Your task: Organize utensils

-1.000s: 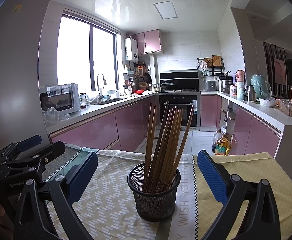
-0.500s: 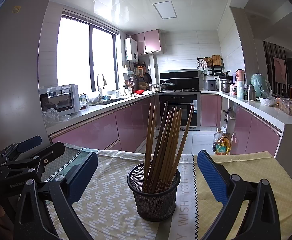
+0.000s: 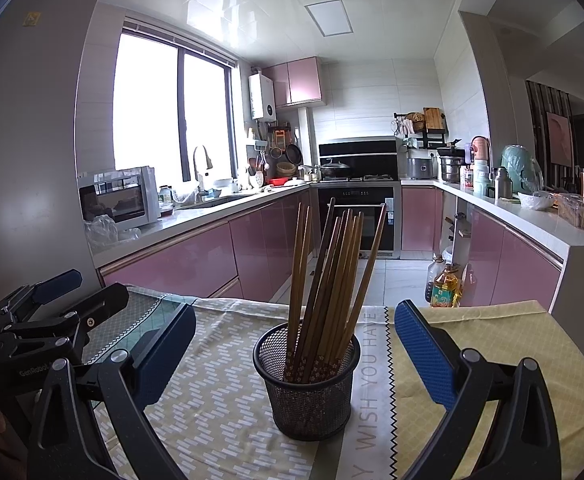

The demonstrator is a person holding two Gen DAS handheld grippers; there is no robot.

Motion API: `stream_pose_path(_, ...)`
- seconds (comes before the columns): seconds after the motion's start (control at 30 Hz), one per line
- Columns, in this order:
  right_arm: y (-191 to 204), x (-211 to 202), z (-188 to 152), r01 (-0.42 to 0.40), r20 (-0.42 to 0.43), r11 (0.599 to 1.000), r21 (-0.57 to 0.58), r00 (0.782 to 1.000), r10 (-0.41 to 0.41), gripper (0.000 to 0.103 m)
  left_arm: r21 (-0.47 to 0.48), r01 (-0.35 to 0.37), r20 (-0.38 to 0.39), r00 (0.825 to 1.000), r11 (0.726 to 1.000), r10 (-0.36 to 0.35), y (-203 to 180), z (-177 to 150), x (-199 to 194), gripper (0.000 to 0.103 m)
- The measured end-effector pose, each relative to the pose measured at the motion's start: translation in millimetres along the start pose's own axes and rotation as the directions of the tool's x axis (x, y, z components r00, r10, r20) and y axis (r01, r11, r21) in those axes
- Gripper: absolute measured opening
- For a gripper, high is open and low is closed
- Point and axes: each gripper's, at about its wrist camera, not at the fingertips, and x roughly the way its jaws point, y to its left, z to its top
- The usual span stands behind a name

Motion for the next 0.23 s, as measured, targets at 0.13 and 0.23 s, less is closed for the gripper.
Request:
stream_pose_path(0.13,-15,-1,-4,0.041,-0.021,0.999,0.002,0.999,-0.041,0.097,-0.012,0.002,-0.038,0.999,1.000,-0.002,5,-3,7,0.097)
stream_pose_path(0.23,-44,6,-12,0.117,-0.099,0.993,0.014,0.988,-0.116,0.097,-0.010,-0.004,-0.074,0.997,1.000,0.003,12,-6,14,0.097)
